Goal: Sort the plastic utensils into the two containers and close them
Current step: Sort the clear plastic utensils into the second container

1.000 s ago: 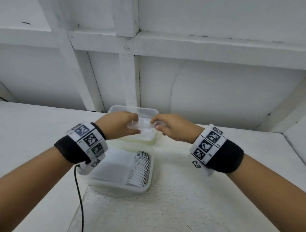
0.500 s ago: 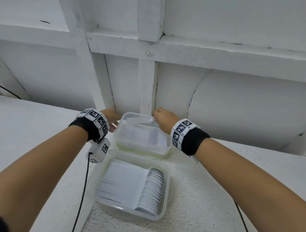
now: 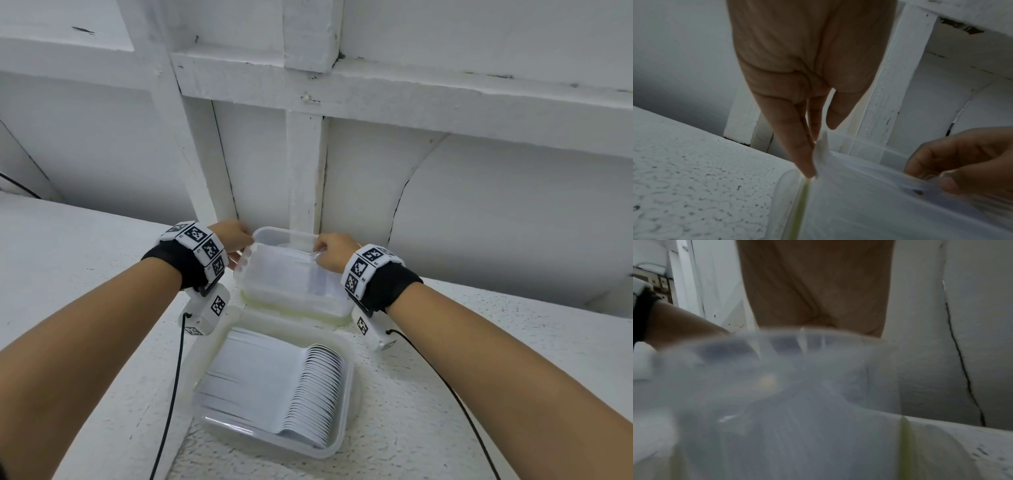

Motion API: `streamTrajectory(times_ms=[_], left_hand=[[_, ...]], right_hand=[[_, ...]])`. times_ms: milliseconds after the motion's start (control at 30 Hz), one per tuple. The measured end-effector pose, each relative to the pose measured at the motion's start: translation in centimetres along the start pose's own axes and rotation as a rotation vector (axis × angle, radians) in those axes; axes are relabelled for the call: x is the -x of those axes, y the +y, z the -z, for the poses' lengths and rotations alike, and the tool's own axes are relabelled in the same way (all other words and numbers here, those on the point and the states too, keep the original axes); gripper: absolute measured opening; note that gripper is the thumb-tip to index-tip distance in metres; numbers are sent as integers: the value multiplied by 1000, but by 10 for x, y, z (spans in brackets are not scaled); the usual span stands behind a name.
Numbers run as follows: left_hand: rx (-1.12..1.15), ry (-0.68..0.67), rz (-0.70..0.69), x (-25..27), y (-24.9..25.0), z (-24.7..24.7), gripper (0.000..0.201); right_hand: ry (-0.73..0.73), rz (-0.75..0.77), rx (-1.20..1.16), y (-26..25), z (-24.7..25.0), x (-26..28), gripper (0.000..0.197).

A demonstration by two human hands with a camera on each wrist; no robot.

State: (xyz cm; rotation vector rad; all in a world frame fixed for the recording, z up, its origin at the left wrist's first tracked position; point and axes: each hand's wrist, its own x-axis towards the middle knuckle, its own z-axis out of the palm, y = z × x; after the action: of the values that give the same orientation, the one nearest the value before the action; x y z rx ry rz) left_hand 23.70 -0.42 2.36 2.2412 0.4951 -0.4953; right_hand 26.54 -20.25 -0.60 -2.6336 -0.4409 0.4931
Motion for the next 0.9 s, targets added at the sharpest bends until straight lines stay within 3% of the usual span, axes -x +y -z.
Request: streamTrajectory(times_ms=[467, 600, 900], left_hand=[[26, -9, 0, -2, -3, 0, 17], [34, -18, 3, -3, -3, 0, 18], [19, -9, 2, 2, -7, 1, 18]], right_hand=[[55, 26, 206, -2, -22, -4, 32], [61, 30, 178, -2, -20, -4, 39], [43, 36, 129, -4, -14, 2, 34]])
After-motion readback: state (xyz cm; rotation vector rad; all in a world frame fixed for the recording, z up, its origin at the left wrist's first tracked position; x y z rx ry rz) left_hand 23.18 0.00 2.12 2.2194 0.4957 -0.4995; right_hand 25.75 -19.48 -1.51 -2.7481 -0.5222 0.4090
